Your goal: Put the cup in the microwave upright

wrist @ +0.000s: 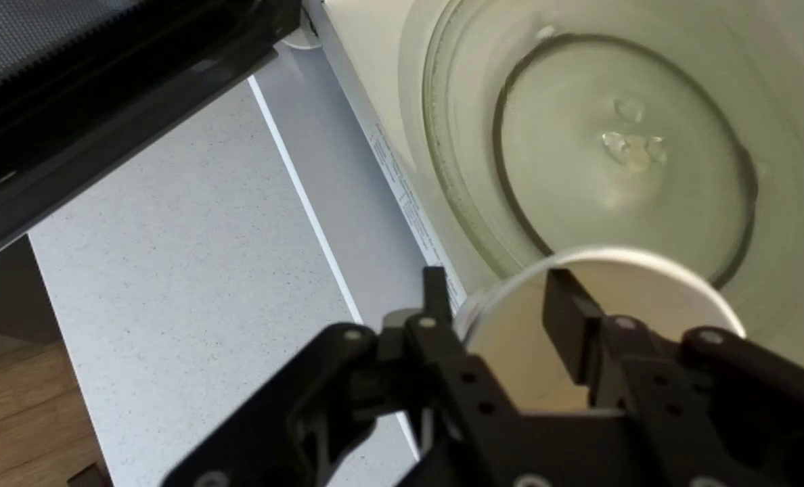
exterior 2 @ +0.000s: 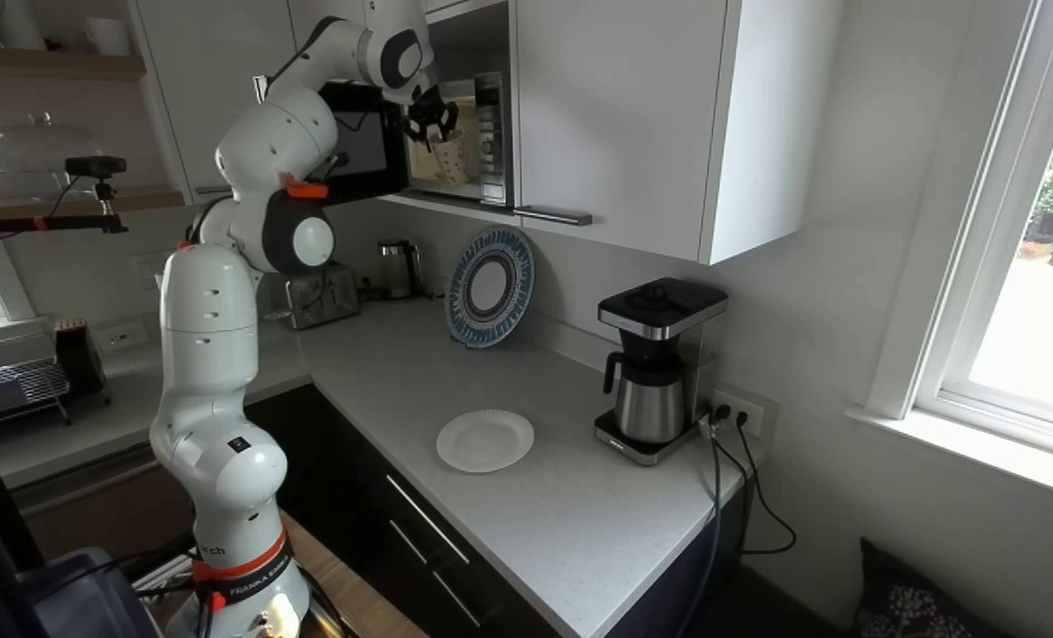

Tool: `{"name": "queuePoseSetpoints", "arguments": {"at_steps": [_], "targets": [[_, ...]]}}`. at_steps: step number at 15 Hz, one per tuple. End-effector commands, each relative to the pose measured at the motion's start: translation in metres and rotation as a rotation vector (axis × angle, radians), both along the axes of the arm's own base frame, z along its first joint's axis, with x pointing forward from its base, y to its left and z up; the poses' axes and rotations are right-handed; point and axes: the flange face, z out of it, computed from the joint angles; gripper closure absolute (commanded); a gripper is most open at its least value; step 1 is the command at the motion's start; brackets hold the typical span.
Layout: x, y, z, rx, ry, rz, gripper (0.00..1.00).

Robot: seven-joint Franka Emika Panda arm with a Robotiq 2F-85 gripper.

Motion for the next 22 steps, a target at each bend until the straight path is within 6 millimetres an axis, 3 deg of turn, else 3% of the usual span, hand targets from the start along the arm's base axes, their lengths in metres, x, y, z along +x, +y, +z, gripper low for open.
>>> {"name": "queuePoseSetpoints", "arguments": {"at_steps": [1, 4, 6, 7, 12, 14, 20, 22], "targets": [[0.006, 0.002, 0.001, -0.021, -0.003, 0.012, 0.36], [0.008, 0.002, 0.003, -0.032, -0.023, 0.026, 0.26], [0.009, 0.002, 0.004, -0.04, -0.039, 0.039, 0.51], [0.01, 0.001, 0.005, -0.047, -0.046, 0.046, 0.52], [0.015, -0.002, 0.006, -0.094, -0.088, 0.072, 0.92], [0.016, -0.002, 0.006, -0.112, -0.103, 0.092, 1.0], [0.019, 0.0, 0.005, -0.138, -0.123, 0.129, 0.96], [0.02, 0.0, 0.005, -0.144, -0.13, 0.135, 0.71]]}}
